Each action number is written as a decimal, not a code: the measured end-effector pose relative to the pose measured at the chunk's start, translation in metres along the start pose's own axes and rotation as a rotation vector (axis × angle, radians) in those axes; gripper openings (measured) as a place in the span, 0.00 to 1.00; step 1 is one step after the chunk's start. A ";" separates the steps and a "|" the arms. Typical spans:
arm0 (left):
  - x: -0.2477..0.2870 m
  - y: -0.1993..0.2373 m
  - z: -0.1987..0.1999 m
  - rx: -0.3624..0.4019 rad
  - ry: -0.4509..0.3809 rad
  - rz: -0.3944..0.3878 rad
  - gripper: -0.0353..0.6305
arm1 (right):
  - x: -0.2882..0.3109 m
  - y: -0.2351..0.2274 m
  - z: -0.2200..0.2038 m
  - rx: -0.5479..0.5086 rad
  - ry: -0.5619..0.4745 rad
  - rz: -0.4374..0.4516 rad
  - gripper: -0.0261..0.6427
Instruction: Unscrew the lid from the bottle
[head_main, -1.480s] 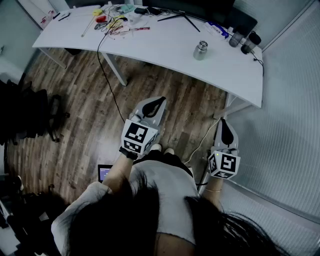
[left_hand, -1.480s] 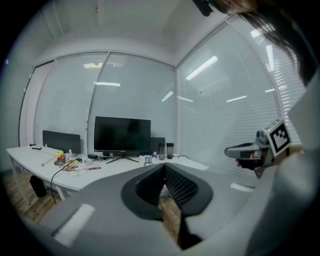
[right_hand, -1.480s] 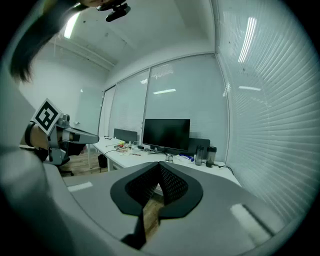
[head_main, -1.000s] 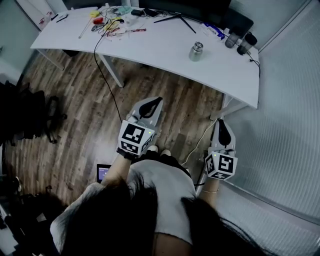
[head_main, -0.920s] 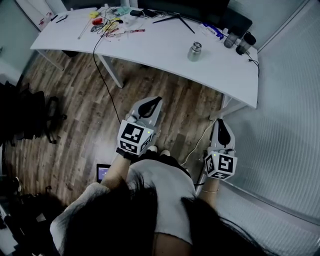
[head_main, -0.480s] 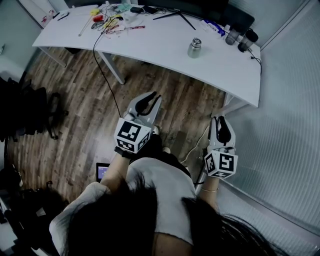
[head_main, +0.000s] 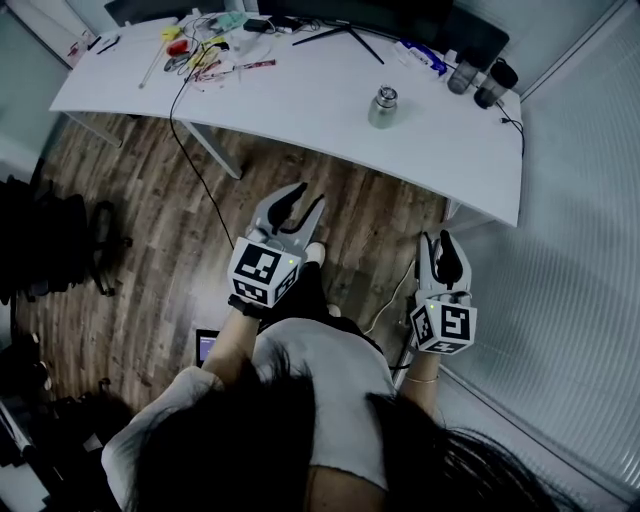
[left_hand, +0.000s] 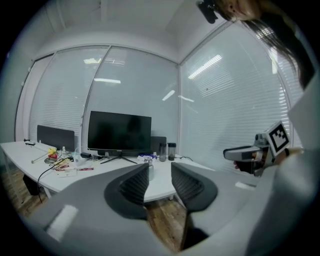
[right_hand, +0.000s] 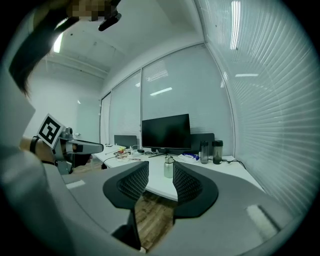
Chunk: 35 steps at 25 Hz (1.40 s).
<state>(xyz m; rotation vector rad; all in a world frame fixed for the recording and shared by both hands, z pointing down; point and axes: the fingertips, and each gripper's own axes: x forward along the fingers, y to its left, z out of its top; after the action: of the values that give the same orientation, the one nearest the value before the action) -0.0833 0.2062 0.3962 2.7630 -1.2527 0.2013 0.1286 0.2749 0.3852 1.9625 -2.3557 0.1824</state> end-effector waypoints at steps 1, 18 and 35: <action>0.010 0.006 0.000 -0.002 0.003 -0.007 0.28 | 0.011 -0.002 0.000 0.002 0.005 0.000 0.23; 0.116 0.129 0.029 -0.006 -0.003 -0.092 0.31 | 0.179 0.003 0.030 0.033 0.015 0.007 0.31; 0.166 0.145 0.014 -0.052 0.046 -0.187 0.33 | 0.234 -0.011 0.030 0.049 0.048 -0.024 0.32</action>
<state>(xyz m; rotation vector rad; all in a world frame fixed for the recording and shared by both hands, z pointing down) -0.0828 -0.0142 0.4145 2.7923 -0.9674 0.2115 0.0971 0.0409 0.3864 1.9833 -2.3182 0.2852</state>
